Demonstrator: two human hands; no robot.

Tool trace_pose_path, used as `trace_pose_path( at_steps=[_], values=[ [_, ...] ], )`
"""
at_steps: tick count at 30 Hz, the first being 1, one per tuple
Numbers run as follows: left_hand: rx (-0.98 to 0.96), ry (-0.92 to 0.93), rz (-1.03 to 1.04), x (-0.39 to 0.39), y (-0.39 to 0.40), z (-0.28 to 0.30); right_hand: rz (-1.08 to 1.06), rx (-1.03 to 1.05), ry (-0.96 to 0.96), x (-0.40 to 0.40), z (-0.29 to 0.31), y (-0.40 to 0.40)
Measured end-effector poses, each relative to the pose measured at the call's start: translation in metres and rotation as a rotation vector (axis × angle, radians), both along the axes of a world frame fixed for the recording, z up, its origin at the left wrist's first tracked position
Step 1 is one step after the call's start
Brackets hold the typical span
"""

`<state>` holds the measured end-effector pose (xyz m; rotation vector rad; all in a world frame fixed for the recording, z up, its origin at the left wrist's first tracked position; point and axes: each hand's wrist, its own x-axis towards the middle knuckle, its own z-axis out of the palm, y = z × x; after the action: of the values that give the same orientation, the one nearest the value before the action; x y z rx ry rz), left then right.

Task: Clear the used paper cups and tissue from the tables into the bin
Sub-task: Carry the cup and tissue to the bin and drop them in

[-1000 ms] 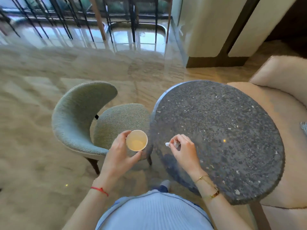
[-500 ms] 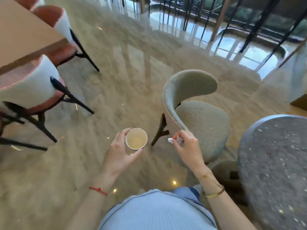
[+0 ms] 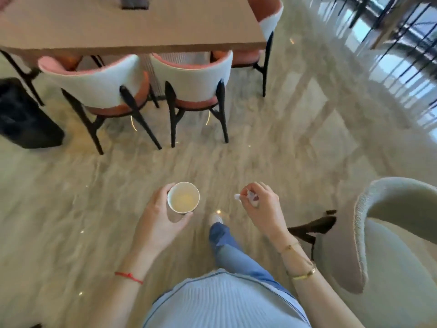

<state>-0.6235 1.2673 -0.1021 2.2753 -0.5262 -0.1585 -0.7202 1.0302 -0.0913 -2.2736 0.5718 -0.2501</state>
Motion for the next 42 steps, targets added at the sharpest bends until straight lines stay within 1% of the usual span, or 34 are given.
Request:
trace_pose_path(
  at_steps=[3, 6, 14, 18, 24, 27, 32, 36, 42],
  values=[
    [-0.025, 0.042, 0.14, 0.026, 0.021, -0.005, 0.129, -0.005, 0.007, 0.058, -0.005, 0.005],
    [-0.027, 0.045, 0.276, 0.059, 0.034, -0.006, 0.263, -0.019, 0.0, 0.122, -0.009, 0.01],
    [-0.004, -0.02, 0.559, 0.161, 0.06, 0.007, 0.566, -0.086, -0.04, 0.303, -0.001, 0.03],
    [-0.02, -0.054, 0.704, 0.205, 0.076, 0.015, 0.712, -0.11, -0.067, 0.383, 0.005, 0.054],
    [-0.048, -0.039, 0.89, 0.264, 0.11, 0.014, 0.868, -0.083, -0.061, 0.479, 0.001, 0.104],
    [-0.047, -0.038, 0.947, 0.296, 0.132, 0.007, 0.918, -0.067, -0.057, 0.524, -0.007, 0.133],
    [-0.05, -0.03, 0.986, 0.367, 0.186, -0.001, 0.971, -0.043, -0.057, 0.606, -0.019, 0.194],
    [-0.035, -0.048, 1.002, 0.436, 0.244, 0.008, 1.006, -0.008, -0.068, 0.683, -0.018, 0.256],
    [-0.008, -0.073, 0.994, 0.544, 0.329, 0.028, 1.011, 0.001, -0.135, 0.798, -0.009, 0.347]
  ],
)
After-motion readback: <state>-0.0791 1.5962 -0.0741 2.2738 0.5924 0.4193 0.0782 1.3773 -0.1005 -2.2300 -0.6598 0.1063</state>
